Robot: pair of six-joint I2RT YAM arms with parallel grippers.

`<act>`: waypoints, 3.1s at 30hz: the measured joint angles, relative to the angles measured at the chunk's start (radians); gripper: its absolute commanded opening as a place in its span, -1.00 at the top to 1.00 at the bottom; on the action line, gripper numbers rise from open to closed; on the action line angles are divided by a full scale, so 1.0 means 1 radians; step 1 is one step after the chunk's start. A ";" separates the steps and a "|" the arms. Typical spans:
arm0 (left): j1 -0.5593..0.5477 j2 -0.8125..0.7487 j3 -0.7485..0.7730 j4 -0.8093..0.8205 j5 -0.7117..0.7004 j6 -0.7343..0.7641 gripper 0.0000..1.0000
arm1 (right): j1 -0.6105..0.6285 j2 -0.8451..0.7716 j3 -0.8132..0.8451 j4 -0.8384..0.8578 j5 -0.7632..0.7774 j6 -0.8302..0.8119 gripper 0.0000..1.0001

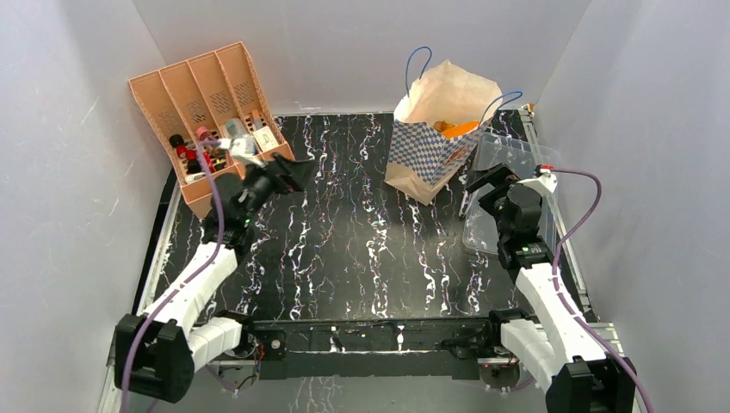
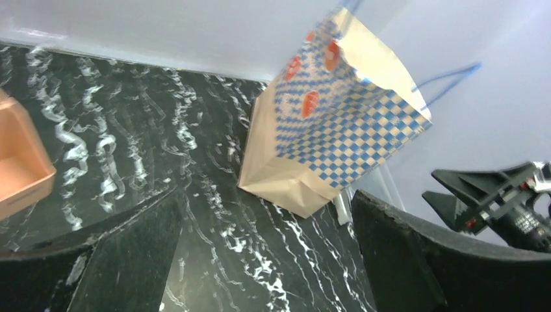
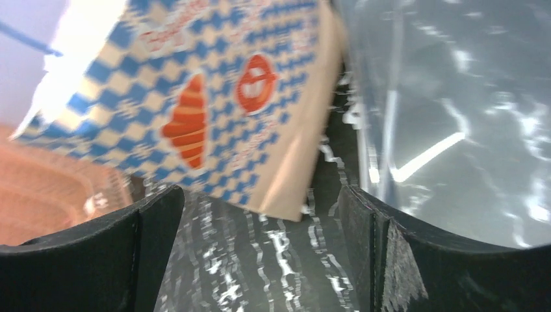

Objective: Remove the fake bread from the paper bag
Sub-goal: Adjust the paper bag at the center of the board, then move the clamp to the center of the board.

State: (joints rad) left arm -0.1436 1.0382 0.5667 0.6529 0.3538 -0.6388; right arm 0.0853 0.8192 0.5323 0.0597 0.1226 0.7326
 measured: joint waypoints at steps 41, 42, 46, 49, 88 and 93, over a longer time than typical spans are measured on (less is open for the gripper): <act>-0.430 1.143 1.578 -0.590 -0.162 0.261 -0.97 | 0.021 0.299 0.020 -0.116 0.348 -0.103 -0.40; -0.430 1.160 1.599 -0.605 -0.157 0.264 -0.97 | 0.021 0.301 0.020 -0.116 0.348 -0.104 -0.40; -0.430 1.207 1.648 -0.634 -0.151 0.285 -0.97 | 0.023 0.302 0.026 -0.115 0.344 -0.105 -0.37; -0.430 1.231 1.668 -0.651 -0.155 0.304 -0.97 | 0.025 0.302 0.040 -0.113 0.341 -0.108 -0.33; -0.497 1.106 1.325 -0.500 -0.583 0.594 1.00 | 0.208 0.644 0.211 -0.084 0.360 -0.212 0.17; -0.445 1.057 1.270 -0.504 -0.577 0.594 1.00 | 0.208 0.709 0.247 -0.106 0.380 -0.211 0.17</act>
State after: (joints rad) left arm -0.5884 2.0949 1.8370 0.1486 -0.2234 -0.0444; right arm 0.2928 1.5284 0.7795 -0.0460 0.5026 0.5217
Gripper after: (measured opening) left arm 0.018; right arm 0.414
